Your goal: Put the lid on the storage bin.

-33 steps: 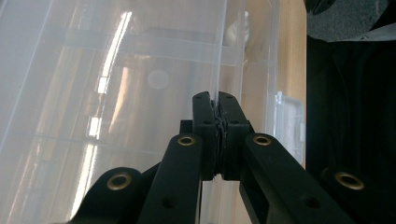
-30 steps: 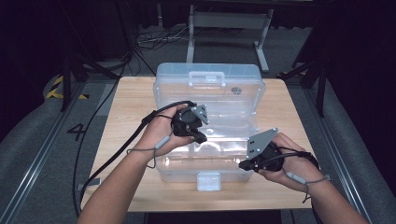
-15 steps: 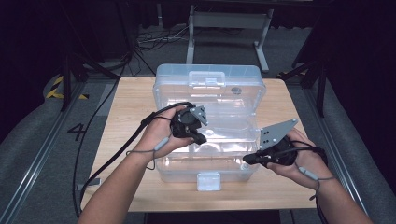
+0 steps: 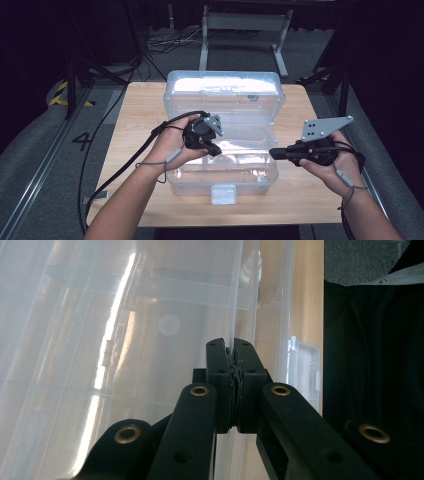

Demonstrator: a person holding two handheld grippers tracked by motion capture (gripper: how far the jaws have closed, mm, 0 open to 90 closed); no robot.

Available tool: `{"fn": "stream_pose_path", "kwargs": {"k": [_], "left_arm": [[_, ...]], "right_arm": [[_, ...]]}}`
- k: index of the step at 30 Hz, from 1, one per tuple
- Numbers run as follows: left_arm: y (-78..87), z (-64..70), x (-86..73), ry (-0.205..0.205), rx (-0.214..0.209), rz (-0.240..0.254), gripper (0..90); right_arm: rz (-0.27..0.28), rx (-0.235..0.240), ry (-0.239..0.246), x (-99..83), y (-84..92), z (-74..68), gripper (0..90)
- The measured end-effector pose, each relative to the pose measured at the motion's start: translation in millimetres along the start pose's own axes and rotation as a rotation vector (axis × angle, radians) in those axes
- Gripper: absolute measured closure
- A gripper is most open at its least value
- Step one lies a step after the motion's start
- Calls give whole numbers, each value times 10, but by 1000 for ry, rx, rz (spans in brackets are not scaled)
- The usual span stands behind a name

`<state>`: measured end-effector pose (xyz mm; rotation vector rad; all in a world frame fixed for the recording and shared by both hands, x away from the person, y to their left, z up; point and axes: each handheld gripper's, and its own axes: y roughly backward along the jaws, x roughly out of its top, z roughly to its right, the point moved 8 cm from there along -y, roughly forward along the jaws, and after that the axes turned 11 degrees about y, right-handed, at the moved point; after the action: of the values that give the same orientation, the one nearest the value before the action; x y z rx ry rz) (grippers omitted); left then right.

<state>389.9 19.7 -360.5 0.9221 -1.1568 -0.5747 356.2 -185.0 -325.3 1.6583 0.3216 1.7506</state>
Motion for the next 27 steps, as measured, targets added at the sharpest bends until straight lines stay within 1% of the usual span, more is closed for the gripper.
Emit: {"fn": "stream_pose_path", "kwargs": {"k": [4,8,9,10,17,21,27], "left_arm": [[-10,17,-14,0,-1,-2,881],[-14,26,-25,1,0,-1,880],[-17,28,-27,1,0,1,880],[-17,28,-27,1,0,1,880],[-24,43,-44,2,1,1,880],[-32,55,-53,3,2,4,879],[-49,76,-65,-3,5,1,880]], "right_arm": [[24,-31,-21,-5,31,71,900],[57,-58,-58,-25,34,170,900],[62,-60,-71,-30,38,181,900],[62,-60,-71,-30,38,181,900],[143,-93,-157,-75,64,338,900],[174,-109,-199,-98,65,407,900],[213,-130,-240,-117,70,484,900]]}}
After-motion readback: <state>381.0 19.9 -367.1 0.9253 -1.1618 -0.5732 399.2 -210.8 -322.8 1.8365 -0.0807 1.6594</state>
